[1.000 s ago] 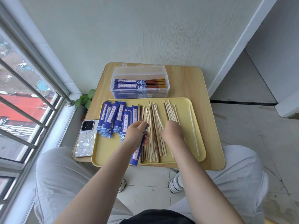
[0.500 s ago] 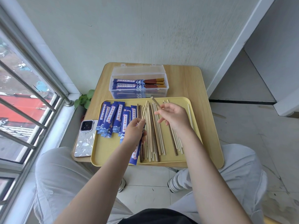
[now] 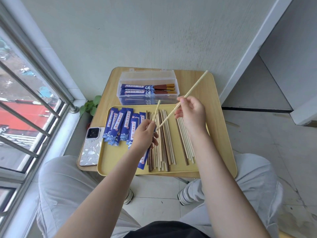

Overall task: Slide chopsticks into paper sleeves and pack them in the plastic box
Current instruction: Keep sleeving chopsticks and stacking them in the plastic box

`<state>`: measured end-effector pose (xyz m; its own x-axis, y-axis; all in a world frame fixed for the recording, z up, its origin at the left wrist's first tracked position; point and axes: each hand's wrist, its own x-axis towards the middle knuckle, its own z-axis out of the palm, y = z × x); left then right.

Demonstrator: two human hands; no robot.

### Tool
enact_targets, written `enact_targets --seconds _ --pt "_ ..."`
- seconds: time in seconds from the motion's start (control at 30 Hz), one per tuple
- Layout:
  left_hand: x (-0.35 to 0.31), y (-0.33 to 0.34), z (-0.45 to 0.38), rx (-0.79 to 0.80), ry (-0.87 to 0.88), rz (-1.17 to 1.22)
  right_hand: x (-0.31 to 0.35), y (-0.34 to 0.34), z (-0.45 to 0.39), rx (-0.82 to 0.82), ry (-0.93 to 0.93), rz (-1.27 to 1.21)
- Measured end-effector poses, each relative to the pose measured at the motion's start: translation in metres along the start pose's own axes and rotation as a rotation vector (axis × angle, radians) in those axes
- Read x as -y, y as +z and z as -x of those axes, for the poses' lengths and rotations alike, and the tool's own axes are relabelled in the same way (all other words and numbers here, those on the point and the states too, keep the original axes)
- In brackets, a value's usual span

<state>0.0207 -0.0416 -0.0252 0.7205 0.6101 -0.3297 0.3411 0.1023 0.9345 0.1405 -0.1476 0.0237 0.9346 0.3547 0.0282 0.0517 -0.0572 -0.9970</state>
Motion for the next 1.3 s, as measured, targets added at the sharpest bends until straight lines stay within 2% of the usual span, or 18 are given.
enact_targets --seconds 0.13,0.43,0.57,0.77,0.83,0.9,1.03,1.2,1.3 --pt "-0.003 0.000 0.005 0.119 -0.003 -0.020 0.002 -0.003 -0.005 -0.097 -0.002 -0.052" --pt "-0.008 0.001 0.007 0.204 0.037 0.004 -0.005 -0.009 -0.011 -0.064 0.038 -0.018" --pt "-0.012 0.004 0.007 0.216 0.073 -0.015 -0.010 -0.003 -0.008 0.031 0.089 0.026" --pt "-0.017 0.010 0.003 0.182 0.091 -0.021 -0.020 0.008 0.005 0.360 0.225 0.308" --pt "-0.014 0.009 0.002 0.171 0.081 -0.044 -0.019 0.007 0.003 0.397 0.297 0.323" --pt "-0.010 0.006 -0.001 0.182 0.061 -0.065 -0.018 0.006 -0.002 0.330 0.299 0.289" --pt "-0.008 0.005 -0.002 0.217 0.036 -0.082 -0.019 0.003 -0.015 0.112 0.161 0.171" --pt "-0.016 0.007 -0.008 0.226 0.036 -0.107 -0.021 0.006 -0.021 0.151 0.104 0.229" --pt "-0.023 0.007 -0.017 0.196 0.038 -0.148 -0.019 0.008 -0.027 0.136 0.143 0.140"
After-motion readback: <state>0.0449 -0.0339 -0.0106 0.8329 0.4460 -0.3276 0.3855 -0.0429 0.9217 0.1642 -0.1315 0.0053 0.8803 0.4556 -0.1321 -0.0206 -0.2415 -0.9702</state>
